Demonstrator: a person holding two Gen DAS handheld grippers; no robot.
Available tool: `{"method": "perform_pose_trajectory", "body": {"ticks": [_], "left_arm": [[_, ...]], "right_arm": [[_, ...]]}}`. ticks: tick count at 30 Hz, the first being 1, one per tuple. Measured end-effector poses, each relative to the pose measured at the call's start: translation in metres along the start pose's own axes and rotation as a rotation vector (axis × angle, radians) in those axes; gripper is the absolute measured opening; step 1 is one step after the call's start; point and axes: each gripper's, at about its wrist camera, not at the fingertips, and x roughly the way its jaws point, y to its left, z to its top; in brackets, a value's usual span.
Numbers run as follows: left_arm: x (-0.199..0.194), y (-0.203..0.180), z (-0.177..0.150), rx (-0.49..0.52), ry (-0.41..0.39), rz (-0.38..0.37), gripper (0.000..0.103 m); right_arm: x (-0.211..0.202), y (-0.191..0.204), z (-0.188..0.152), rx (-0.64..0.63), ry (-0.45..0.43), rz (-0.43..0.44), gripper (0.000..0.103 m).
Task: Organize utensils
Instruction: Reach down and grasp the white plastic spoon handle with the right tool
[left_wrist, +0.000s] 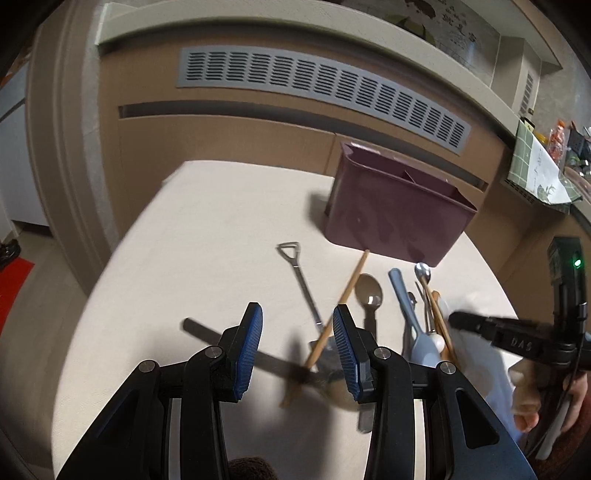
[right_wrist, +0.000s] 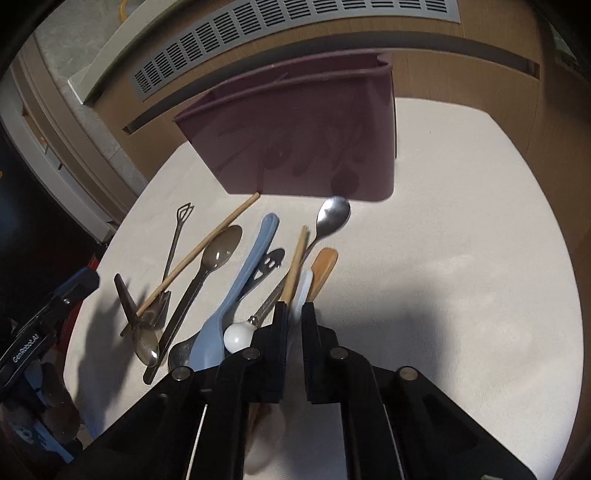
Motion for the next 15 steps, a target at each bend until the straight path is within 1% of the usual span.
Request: {"method": "perform_pose_trajectory", "body": {"ticks": [4, 7, 10, 12, 15], "left_arm": [[0.015, -0.009, -0.001, 0.022, 0.054, -0.012, 0.041], [0.022, -0.009, -0.001, 0.024, 0.081, -0.011, 0.041], [0.024, -0.003, 0.003, -0.024, 0.112, -0.045, 0.041], [0.022, -0.003, 0.004, -0.04, 0.114, -0.076, 0.041], [0.018, -0.022, 0.001, 0.014, 0.119, -0.124, 0.041]], "right_arm": [[-0.026, -0.011, 0.011, -0.027, -0.093, -0.091, 0.003], [-0.039, -0.02, 0.011, -0.031, -0.128, -0.144, 0.003], [-0.047, -0.027, 0.006, -0.019, -0.135, -0.138, 0.003], [-0.049, -0.031, 0.001, -0.017, -0.133, -0.121, 0.003], [-0.052, -0.038, -0.011, -0.009, -0.127, -0.1, 0.003]]}}
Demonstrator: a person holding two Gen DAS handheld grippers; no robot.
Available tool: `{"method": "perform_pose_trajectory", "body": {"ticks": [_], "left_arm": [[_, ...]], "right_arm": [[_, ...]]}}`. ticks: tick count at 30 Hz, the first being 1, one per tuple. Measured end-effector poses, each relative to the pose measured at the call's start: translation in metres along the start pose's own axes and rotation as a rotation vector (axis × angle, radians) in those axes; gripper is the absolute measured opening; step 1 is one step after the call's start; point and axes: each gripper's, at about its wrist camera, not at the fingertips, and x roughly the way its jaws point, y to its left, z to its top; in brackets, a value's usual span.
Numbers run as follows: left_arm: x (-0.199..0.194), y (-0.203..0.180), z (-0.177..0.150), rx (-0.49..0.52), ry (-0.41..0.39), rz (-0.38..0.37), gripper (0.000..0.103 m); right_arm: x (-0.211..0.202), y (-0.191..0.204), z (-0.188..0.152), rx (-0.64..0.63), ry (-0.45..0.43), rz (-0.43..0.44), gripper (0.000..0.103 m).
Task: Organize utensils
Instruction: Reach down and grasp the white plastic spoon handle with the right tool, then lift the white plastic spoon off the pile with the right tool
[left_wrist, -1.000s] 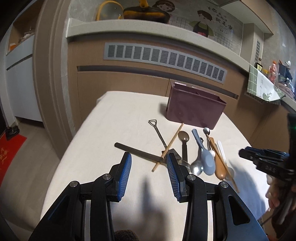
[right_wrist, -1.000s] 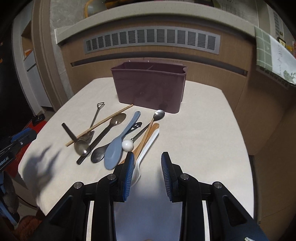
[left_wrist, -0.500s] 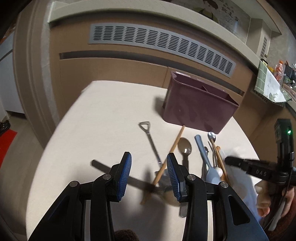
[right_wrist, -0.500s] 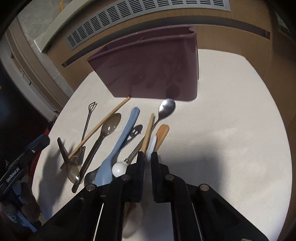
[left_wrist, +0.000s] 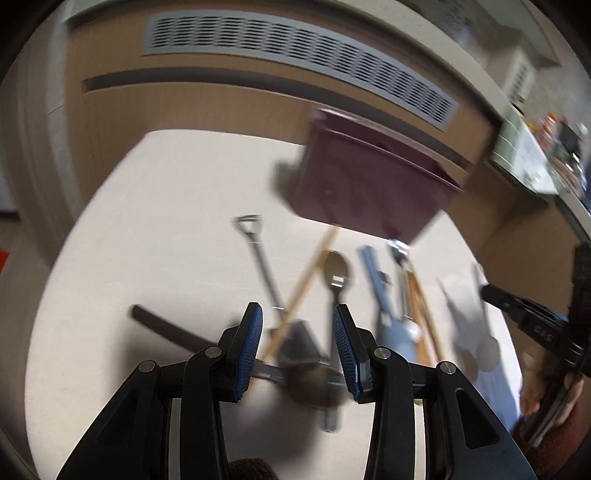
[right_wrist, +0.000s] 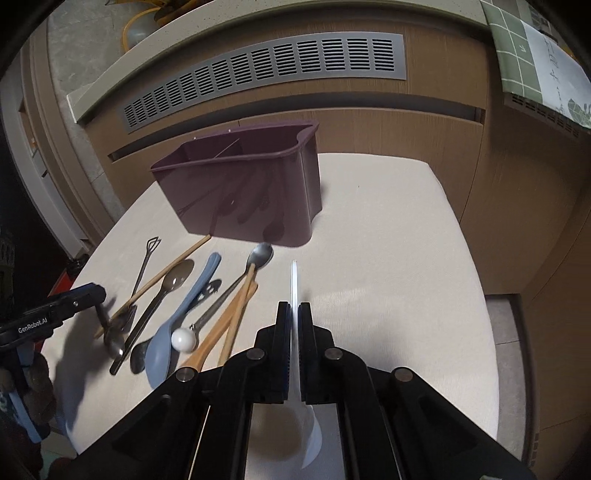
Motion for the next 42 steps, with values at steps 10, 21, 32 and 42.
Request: {"method": "perform_pose_trajectory", "body": {"ticks": [10, 21, 32, 42], "left_arm": [[0.045, -0.062, 0.008, 0.131, 0.071, -0.031, 0.041], [0.066, -0.081, 0.013, 0.131, 0.111, -0.057, 0.041], [0.044, -0.104, -0.019, 0.249, 0.014, -0.154, 0.041], [0.049, -0.087, -0.014, 0.257, 0.016, -0.085, 0.041]], "right_arm": [[0.001, -0.009, -0.021, 0.046, 0.028, -0.006, 0.003], [0.005, -0.011, -0.032, 0.063, 0.041, 0.003, 0.003], [0.002, -0.011, -0.038, 0.068, 0.025, 0.003, 0.003], [0.006, -0.005, -0.045, -0.008, 0.078, 0.001, 0.008]]}}
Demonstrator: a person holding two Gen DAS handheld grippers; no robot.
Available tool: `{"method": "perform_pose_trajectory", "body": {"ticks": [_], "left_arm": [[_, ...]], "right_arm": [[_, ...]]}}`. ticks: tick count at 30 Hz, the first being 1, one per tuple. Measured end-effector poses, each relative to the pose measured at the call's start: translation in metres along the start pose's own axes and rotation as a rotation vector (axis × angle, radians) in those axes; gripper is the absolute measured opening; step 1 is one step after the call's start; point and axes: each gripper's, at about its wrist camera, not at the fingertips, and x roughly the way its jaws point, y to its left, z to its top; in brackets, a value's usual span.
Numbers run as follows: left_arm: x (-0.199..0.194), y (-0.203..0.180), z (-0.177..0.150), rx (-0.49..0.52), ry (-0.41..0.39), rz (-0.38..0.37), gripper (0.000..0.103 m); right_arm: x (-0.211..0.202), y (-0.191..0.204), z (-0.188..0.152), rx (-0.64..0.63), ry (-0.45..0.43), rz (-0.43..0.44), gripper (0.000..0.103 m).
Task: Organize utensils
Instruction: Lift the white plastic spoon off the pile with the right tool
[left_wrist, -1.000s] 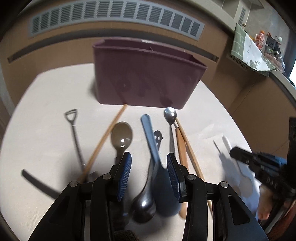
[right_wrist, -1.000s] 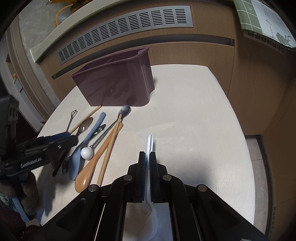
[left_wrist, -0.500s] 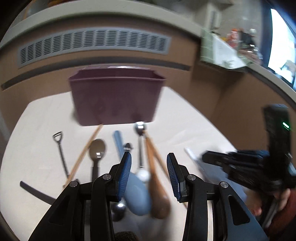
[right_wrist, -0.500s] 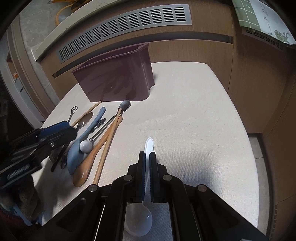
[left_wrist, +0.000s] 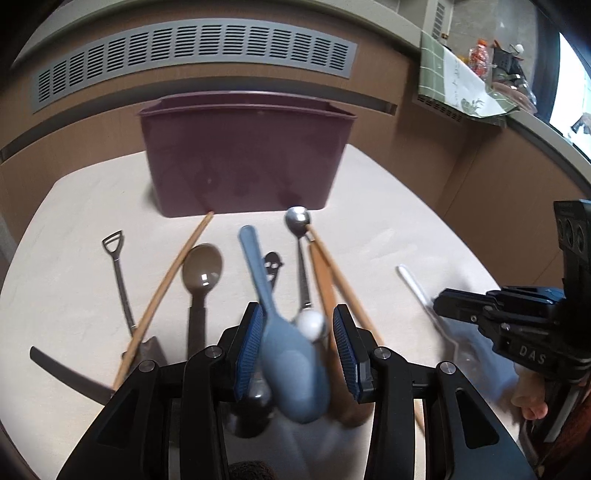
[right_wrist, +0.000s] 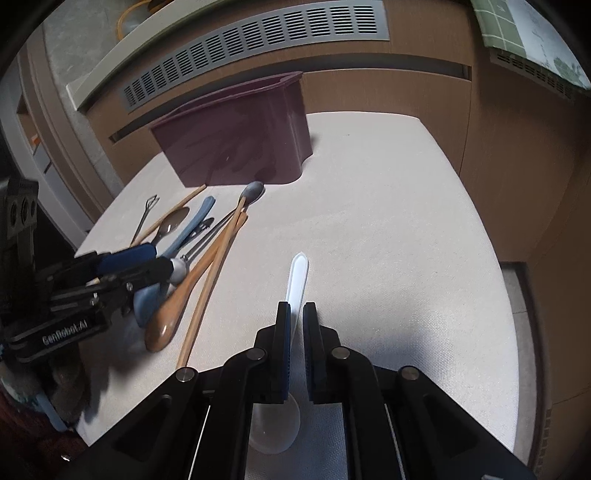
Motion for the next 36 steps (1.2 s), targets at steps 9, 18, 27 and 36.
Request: {"method": "perform_pose_trajectory", "body": {"ticks": [9, 18, 27, 36], "left_arm": [[-0.017, -0.009, 0.0, 0.013, -0.053, -0.053, 0.041], [-0.001, -0.013, 0.003, 0.022, -0.005, -0.06, 0.041], [-0.003, -0.007, 0.0, 0.028, -0.018, -0.022, 0.041], [0.005, -0.012, 0.006, 0.03, 0.011, -0.091, 0.041]], "right_arm": [[0.018, 0.011, 0.013, -0.031, 0.042, -0.01, 0.017], [0.013, 0.011, 0.007, -0.073, 0.01, -0.068, 0.008], [0.011, 0.011, 0.004, -0.084, 0.003, -0.083, 0.008], [0.01, 0.008, 0.004, -0.078, -0.003, -0.071, 0.008]]}}
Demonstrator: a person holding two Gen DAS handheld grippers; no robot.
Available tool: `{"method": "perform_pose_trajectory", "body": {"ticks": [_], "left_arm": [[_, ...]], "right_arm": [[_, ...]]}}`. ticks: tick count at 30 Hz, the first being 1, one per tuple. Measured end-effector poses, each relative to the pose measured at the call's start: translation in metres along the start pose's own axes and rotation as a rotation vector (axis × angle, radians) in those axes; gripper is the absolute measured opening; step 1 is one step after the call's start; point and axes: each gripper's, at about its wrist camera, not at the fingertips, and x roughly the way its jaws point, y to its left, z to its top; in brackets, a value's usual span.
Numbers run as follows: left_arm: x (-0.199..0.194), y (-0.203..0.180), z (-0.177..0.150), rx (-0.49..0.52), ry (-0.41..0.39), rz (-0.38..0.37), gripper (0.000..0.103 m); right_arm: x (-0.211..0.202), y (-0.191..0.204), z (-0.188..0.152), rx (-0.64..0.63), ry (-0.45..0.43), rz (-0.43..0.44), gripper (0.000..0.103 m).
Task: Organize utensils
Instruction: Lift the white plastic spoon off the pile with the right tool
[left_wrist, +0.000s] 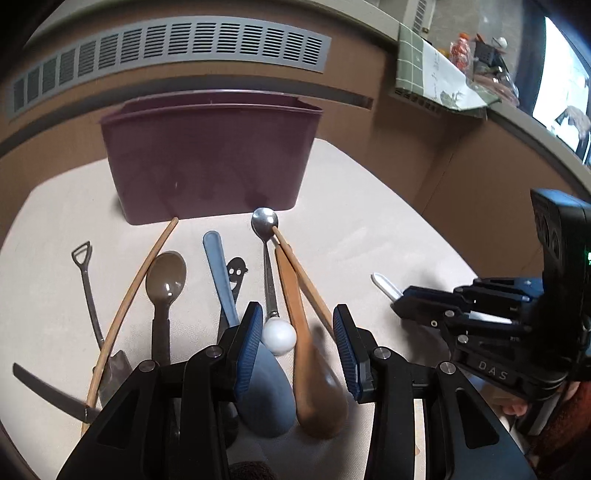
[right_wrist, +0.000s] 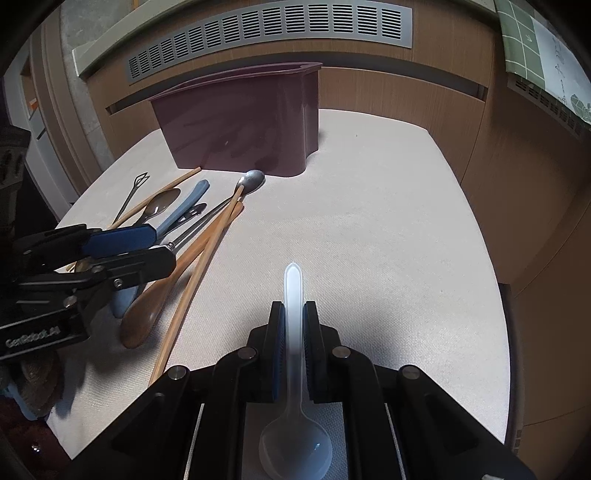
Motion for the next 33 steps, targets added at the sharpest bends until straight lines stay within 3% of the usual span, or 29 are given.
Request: {"method": "perform_pose_trajectory", "body": {"ticks": [5, 9, 13, 17, 20, 25, 33], "left_arm": [[-0.005, 0.002, 0.0, 0.037, -0.001, 0.027, 0.041], [-0.009, 0.004, -0.002, 0.071, -0.012, 0.099, 0.041], [-0.006, 0.004, 0.0, 0.051, -0.006, 0.107, 0.041], [-0.005, -0.009, -0.003, 0.096, -0.024, 0.121, 0.041], [-0.011, -0.015, -0.001, 0.106, -0.055, 0.08, 0.041], [0.002, -0.004, 0.006, 0.032, 0.0, 0.026, 0.041], [0.009, -0.008, 0.017, -0.029, 0.005, 0.042, 0.041]], "right_arm": [[-0.001, 0.0, 0.0, -0.002, 0.0, 0.0, 0.009], [-0.002, -0.001, -0.002, 0.0, -0.004, 0.002, 0.009], [-0.001, -0.001, -0.001, 0.002, -0.005, 0.002, 0.009], [-0.002, -0.001, -0.002, 0.004, -0.008, 0.006, 0.009], [-0.002, -0.002, -0.002, 0.005, -0.012, 0.007, 0.009], [-0.003, -0.001, -0.004, 0.006, -0.019, 0.005, 0.009], [-0.005, -0.006, -0.005, 0.038, -0.036, 0.018, 0.009]]}}
